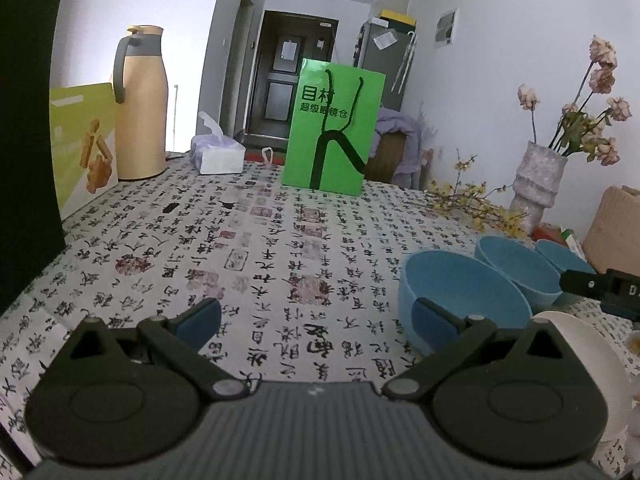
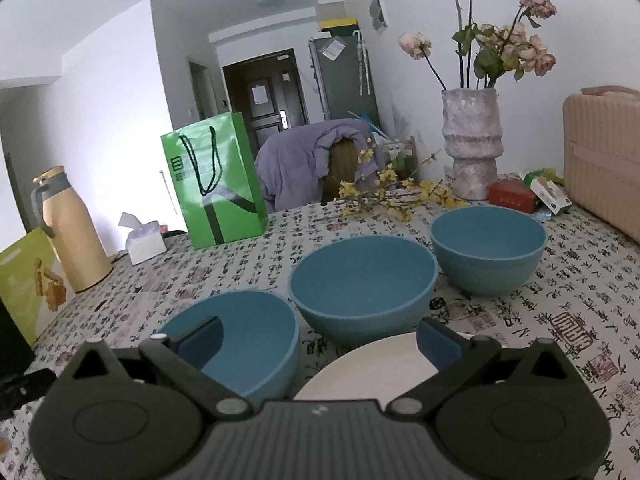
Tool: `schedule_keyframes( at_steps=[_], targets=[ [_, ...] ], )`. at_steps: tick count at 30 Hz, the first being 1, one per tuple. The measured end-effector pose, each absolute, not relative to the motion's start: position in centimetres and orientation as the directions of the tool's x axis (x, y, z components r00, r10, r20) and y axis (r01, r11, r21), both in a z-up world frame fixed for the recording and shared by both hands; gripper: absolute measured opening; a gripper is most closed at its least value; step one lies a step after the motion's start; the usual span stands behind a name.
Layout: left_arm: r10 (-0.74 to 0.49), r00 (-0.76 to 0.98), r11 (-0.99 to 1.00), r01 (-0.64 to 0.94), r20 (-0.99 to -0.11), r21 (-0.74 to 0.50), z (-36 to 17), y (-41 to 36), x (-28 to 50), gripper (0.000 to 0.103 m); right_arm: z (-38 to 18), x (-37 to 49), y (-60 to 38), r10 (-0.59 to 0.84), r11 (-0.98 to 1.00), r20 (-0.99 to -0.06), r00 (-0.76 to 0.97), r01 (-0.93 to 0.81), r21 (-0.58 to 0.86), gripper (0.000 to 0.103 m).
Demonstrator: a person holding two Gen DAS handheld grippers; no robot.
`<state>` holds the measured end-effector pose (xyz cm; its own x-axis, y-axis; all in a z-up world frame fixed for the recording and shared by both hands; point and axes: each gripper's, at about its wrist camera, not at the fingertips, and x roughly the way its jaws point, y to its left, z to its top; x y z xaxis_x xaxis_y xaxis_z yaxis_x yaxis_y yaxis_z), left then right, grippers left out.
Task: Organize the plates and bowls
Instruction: 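Move both open grippers toward the blue bowl beside the cream plate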
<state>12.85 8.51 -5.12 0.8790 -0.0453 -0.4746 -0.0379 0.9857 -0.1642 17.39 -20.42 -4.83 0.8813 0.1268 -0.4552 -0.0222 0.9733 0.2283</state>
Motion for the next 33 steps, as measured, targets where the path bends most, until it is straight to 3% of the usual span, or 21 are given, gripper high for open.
schedule_keyframes(
  at_steps=[20, 28, 33],
  targets=[
    [-0.060, 0.876, 0.977, -0.046, -0.478, -0.208, -4.4, 4.7, 17.0, 0.103, -4.7, 20.7, -22.9, 0.204, 0.966, -0.506, 0.838, -0.088, 0.242, 0.103],
    [-0.073, 0.851, 0.977, -0.045, -0.520, -0.210, -4.0, 2.6, 18.9, 0.103, -4.4, 22.4, -24.0, 0.250, 0.958, -0.543, 0.802, -0.122, 0.260, 0.103],
    [-0.087, 0.823, 0.977, -0.038, -0.561, -0.209, -4.2, 1.4, 20.1, 0.103, -4.6, 23.2, -24.1, 0.293, 0.948, -0.562, 0.773, -0.160, 0.275, 0.098]
  ],
)
